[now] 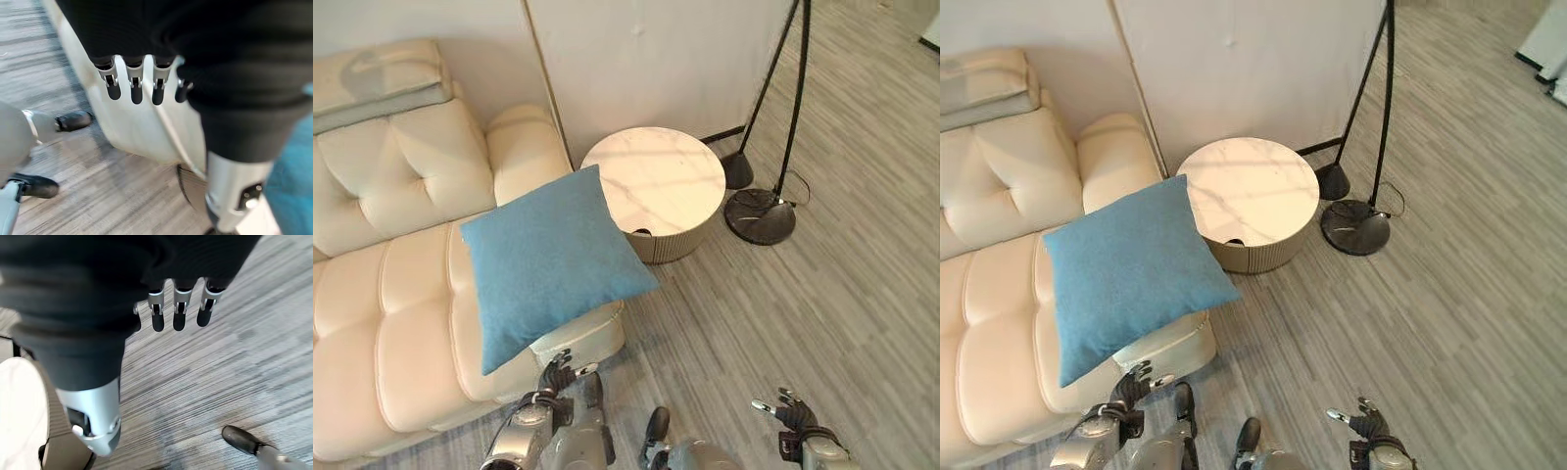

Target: Pick up all the scattered cushions and arrange them neatly on the sofa.

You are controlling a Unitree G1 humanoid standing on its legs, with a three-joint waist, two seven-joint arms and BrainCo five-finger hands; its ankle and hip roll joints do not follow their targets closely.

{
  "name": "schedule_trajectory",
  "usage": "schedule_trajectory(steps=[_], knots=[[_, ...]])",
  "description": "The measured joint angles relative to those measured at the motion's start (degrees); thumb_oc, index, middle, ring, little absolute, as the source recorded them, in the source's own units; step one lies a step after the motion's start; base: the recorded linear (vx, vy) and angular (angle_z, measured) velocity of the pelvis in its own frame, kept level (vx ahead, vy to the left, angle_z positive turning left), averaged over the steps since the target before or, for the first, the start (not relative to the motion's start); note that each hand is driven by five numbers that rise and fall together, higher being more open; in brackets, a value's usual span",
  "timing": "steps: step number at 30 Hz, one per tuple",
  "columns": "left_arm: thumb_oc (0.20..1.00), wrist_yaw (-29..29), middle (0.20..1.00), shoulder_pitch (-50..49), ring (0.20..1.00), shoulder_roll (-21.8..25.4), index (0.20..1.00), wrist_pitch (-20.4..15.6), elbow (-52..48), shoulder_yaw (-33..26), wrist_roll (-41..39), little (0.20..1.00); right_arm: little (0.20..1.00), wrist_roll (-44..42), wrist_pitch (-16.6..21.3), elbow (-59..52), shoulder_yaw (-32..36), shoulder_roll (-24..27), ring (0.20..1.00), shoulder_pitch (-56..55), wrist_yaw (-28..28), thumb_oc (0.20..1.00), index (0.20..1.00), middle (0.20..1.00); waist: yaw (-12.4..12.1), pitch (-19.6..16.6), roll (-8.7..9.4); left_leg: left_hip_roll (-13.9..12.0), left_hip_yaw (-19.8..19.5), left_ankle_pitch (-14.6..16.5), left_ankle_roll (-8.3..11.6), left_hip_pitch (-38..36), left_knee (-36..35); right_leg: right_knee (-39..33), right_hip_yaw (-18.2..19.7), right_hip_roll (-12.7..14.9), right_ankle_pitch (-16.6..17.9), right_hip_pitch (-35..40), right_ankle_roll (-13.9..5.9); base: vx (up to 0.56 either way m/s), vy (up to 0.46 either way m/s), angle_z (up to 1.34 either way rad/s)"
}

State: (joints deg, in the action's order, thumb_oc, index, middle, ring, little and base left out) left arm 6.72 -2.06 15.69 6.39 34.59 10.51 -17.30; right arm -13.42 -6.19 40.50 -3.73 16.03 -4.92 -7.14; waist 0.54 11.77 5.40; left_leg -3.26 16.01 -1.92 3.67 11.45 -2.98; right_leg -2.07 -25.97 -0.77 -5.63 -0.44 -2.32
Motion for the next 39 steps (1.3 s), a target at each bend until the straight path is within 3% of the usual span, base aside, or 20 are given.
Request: schedule_trajectory(steps=[2,4,6,7,8,9,11,12,13,15,17,18,19,21,22,27,29,32,37,39], knots=[[1.000,0.1,1.000,-1.8,1.000,0.0,1.000,0.1,0.0,-0.7,0.0,1.000,1.000,0.1,-0.1,0.3,0.1,0.0,1.000,0.0,0.2,1.000,1.000,1.000,-0.6,-0.2,-0.37,0.4,-0.2,-1.0,-1.48,-4.2,-0.5,-1.2,-0.3,-1.2,2.7,3.0,4.64,0.28,0.211,0.07],[1.000,0.1,1.000,-3.1,1.000,-0.1,1.000,0.2,0.0,-0.9,0.0,1.000,1.000,1.1,-0.1,0.2,-0.2,0.2,1.000,-0.2,0.3,1.000,1.000,1.000,-1.0,-1.1,-0.92,1.2,-0.8,-0.9,-1.92,-5.9,0.4,-1.4,-1.2,-1.6,1.8,4.4,3.54,0.31,0.312,0.12],[1.000,0.2,1.000,-2.1,1.000,-0.5,1.000,0.3,0.6,-1.9,0.0,1.000,1.000,1.3,-0.1,0.2,-0.2,0.2,1.000,0.4,0.4,1.000,1.000,1.000,-0.9,-1.4,-1.65,4.8,-1.2,0.0,-5.30,-6.3,0.1,2.9,-2.5,-0.7,0.3,4.0,1.43,0.20,0.304,0.28],[1.000,0.2,1.000,-1.9,1.000,-1.0,1.000,0.3,1.1,-1.8,-0.1,1.000,1.000,1.4,-0.1,-0.1,-0.2,0.7,1.000,0.3,0.5,1.000,1.000,1.000,-0.8,-0.9,-3.24,4.2,-1.6,-0.4,-7.79,-7.3,-0.8,7.9,-2.3,-0.6,-0.5,3.0,1.52,0.09,0.208,0.41],[1.000,0.3,1.000,-2.3,1.000,-0.2,1.000,0.2,0.9,-1.5,0.0,1.000,1.000,1.7,-0.1,-0.7,-0.5,0.0,1.000,-0.6,0.5,1.000,1.000,1.000,-0.6,-1.7,-3.52,4.0,-2.7,-2.8,-9.58,-9.6,-1.4,20.7,-0.9,1.7,-4.6,-0.2,-0.01,0.19,0.327,0.37],[1.000,0.4,1.000,-2.3,1.000,0.3,1.000,0.2,0.9,-1.6,0.0,1.000,1.000,1.8,0.0,-0.8,-0.8,-0.3,1.000,-0.9,0.8,1.000,1.000,1.000,-0.6,-2.0,-3.22,4.6,-3.1,-1.5,-10.30,-10.1,-1.3,26.7,-0.6,4.3,-7.2,-2.6,-0.53,0.14,0.219,0.35],[1.000,0.6,1.000,-1.7,1.000,0.7,1.000,0.4,1.1,-1.4,0.0,1.000,1.000,2.3,0.0,-1.4,-1.1,-0.5,1.000,-1.6,1.1,1.000,1.000,1.000,-0.2,-2.1,-1.46,7.0,-5.7,0.5,-12.14,-11.3,-1.2,38.4,4.3,9.3,-7.3,-7.3,-1.94,0.09,0.095,0.40],[1.000,0.6,1.000,-1.7,1.000,0.8,1.000,0.4,1.1,-1.1,0.0,1.000,1.000,2.3,0.0,-1.5,-1.2,-0.5,1.000,-1.8,1.1,1.000,1.000,1.000,0.5,-2.1,-1.08,7.5,-6.2,-0.4,-11.22,-11.6,-1.2,41.1,5.6,10.3,-8.0,-8.3,-2.16,0.10,0.032,0.77],[1.000,0.6,1.000,-1.2,1.000,0.9,1.000,0.5,1.0,0.4,0.0,1.000,1.000,2.4,-0.2,-1.3,-2.6,-0.6,1.000,-1.9,1.1,1.000,1.000,1.000,0.7,-1.6,-1.69,7.2,-8.3,-0.3,-11.23,-12.1,-1.5,36.0,12.0,7.8,-9.5,-11.2,-2.03,0.07,-0.015,0.71],[1.000,0.4,1.000,-1.1,1.000,0.4,1.000,0.5,1.0,0.7,-0.1,1.000,1.000,2.8,-0.2,-1.2,-2.7,-1.1,1.000,-0.6,1.5,1.000,1.000,1.000,0.6,-0.5,-3.12,6.3,-8.9,-0.4,-10.91,-12.5,-1.5,27.9,14.7,5.8,-8.9,-14.0,-1.76,0.09,-0.065,0.45],[1.000,0.4,1.000,-1.0,1.000,0.2,1.000,0.5,1.2,0.5,-0.1,1.000,1.000,2.8,0.0,-0.1,-2.7,-1.2,1.000,0.0,1.5,1.000,1.000,1.000,0.4,0.0,-3.92,6.0,-9.3,0.3,-9.64,-13.5,-1.5,17.4,15.9,4.1,-5.1,-14.9,-1.39,0.17,-0.107,0.33],[1.000,0.5,1.000,-0.3,1.000,0.6,1.000,0.5,2.3,0.3,-0.1,1.000,1.000,2.7,-0.1,0.2,-3.0,-1.5,1.000,0.0,1.5,1.000,1.000,1.000,0.4,0.0,-3.83,6.1,-11.0,1.2,-8.28,-14.0,-1.5,9.0,21.2,2.0,-0.8,-15.5,-2.92,0.18,-0.134,0.46],[1.000,0.6,1.000,-0.2,1.000,0.8,1.000,0.5,2.4,0.1,-0.1,1.000,1.000,2.7,-0.1,0.4,-3.1,-1.7,1.000,0.0,1.5,1.000,1.000,1.000,0.6,0.1,-3.45,6.3,-10.9,1.2,-8.24,-14.2,-1.5,6.3,22.2,1.9,1.0,-15.2,-3.81,0.24,-0.166,0.57],[1.000,1.0,1.000,-1.2,1.000,2.1,1.000,0.5,2.1,-0.8,-0.1,1.000,1.000,2.7,-0.3,0.6,-3.2,-2.2,1.000,-0.2,1.5,1.000,1.000,1.000,0.4,0.5,-0.99,7.5,-12.4,2.8,-7.50,-16.4,-1.6,3.3,19.9,2.9,6.5,-13.1,-2.38,0.19,-0.129,0.42],[1.000,1.0,1.000,-1.3,1.000,2.1,1.000,0.5,2.1,-0.8,0.0,1.000,1.000,2.7,-0.3,0.6,-3.2,-2.2,1.000,-0.2,1.5,1.000,1.000,1.000,0.4,0.5,-0.98,7.5,-12.4,3.0,-7.58,-16.5,-1.6,3.3,19.8,3.0,6.7,-13.0,-2.15,0.07,-0.057,0.29],[1.000,1.3,1.000,-5.2,1.000,2.2,1.000,0.7,2.0,-1.6,0.0,1.000,1.000,2.8,-0.2,1.8,-2.4,-1.9,1.000,-0.7,1.5,1.000,1.000,1.000,0.3,-1.9,-0.87,4.6,-13.9,5.8,-4.75,-19.6,-1.4,-0.1,16.4,0.7,15.7,-8.8,0.38,0.18,-0.178,0.17],[1.000,1.2,1.000,-5.1,1.000,2.0,1.000,0.6,4.3,-1.6,0.0,1.000,1.000,2.7,-0.2,1.8,-2.4,-0.8,1.000,0.1,1.5,1.000,1.000,1.000,0.2,-2.3,-1.93,3.3,-14.0,6.8,-3.44,-19.4,0.3,-3.1,16.2,-0.7,16.0,-6.8,2.67,0.08,-0.143,0.13],[1.000,1.0,1.000,-4.0,1.000,1.5,1.000,0.3,9.4,-1.5,0.0,1.000,1.000,2.7,-0.1,1.8,-2.5,0.1,1.000,0.7,1.5,1.000,1.000,1.000,0.1,-2.3,-2.15,3.5,-14.0,7.7,-2.72,-17.2,6.2,-3.1,15.3,-0.1,15.3,-5.2,5.40,0.00,-0.085,0.23],[1.000,0.6,1.000,-0.5,1.000,-0.3,1.000,-0.3,14.0,-1.5,0.3,1.000,1.000,2.1,-0.1,2.4,-2.4,0.9,1.000,0.5,1.4,1.000,1.000,1.000,0.5,-1.6,-2.26,3.0,-13.7,7.8,-1.96,-12.1,8.2,-3.1,11.7,1.3,13.9,-5.2,7.04,0.00,-0.014,0.50],[1.000,0.5,1.000,3.2,1.000,-1.3,1.000,-1.0,25.4,-1.8,0.6,1.000,1.000,2.0,0.0,5.4,-2.6,0.6,1.000,1.6,1.4,1.000,1.000,1.000,1.1,-1.4,-2.08,0.6,-11.8,7.0,-2.57,-10.5,6.1,-3.1,9.8,1.9,13.9,-5.1,7.04,0.01,0.061,0.30]])
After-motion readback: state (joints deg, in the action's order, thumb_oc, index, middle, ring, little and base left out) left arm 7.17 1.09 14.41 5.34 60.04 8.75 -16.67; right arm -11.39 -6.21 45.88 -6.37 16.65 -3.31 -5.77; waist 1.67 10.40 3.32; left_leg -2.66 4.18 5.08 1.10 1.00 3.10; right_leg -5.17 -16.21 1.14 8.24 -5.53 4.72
